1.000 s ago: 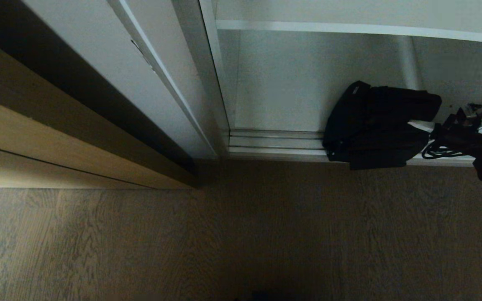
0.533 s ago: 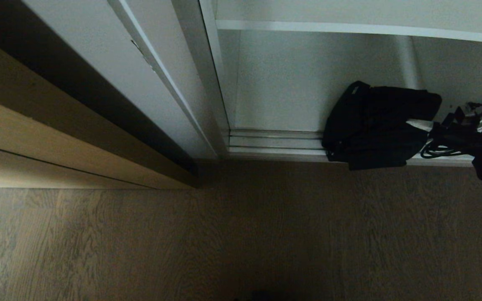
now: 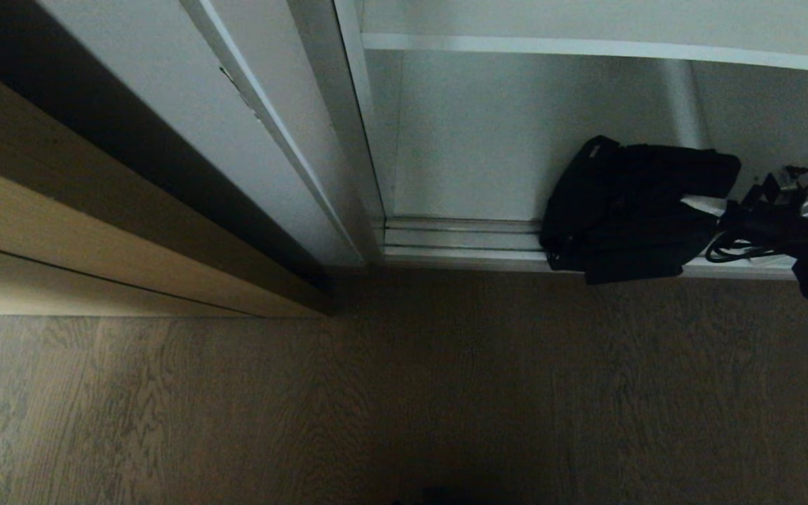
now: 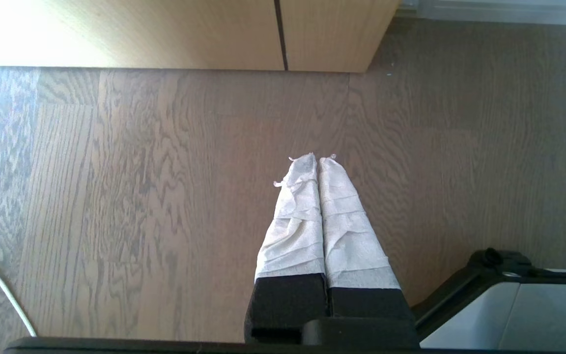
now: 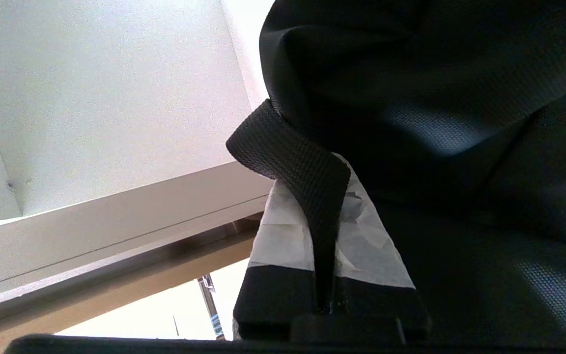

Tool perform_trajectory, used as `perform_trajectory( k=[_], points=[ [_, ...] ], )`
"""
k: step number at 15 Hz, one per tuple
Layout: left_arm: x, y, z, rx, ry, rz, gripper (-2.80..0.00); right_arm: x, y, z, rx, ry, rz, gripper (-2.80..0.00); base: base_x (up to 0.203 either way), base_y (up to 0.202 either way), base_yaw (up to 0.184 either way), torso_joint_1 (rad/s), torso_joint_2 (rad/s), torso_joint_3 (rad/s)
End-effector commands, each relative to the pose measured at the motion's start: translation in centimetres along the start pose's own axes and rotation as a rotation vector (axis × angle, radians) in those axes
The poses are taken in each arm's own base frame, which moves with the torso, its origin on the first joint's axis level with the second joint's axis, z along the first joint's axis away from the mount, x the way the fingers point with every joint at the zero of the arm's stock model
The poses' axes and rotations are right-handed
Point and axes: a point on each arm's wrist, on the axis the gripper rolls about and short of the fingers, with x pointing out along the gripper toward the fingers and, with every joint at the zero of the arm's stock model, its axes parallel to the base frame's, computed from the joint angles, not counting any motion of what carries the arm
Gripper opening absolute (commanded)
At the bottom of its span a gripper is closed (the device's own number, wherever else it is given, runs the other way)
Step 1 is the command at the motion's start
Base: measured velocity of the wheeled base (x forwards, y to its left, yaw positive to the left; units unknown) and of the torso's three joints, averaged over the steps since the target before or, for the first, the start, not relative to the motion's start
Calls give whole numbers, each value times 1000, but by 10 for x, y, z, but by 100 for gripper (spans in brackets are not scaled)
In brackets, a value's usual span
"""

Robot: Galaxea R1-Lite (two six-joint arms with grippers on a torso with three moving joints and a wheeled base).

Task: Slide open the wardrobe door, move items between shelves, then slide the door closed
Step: Place the bag on the lower shelf

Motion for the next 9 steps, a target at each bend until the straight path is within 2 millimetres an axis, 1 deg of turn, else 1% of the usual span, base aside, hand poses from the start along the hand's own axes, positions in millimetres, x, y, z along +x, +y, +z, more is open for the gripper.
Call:
perform_trajectory(
  k=[1, 2, 3, 5, 9],
  points=[
    [0, 0, 0, -1, 0, 1, -280, 0, 1, 0, 0, 5, 6, -280, 0, 0, 0, 0, 0, 0],
    [0, 0, 0, -2, 0, 2, -280, 0, 0, 0, 1, 5, 5, -280, 0, 0, 0, 0, 0, 0],
    [0, 0, 0, -1, 0, 1, -280, 1, -1, -1, 2, 6, 5, -280, 134, 0, -1, -7, 1, 5],
    [0, 0, 0, -1, 0, 2, -280, 7, 1, -4, 5, 15, 11, -280, 193, 0, 1, 3, -1, 3],
    [0, 0, 0, -7, -1, -1, -280, 7, 1, -5, 5, 15, 11, -280, 187, 0, 1, 1, 1, 1]
  ],
)
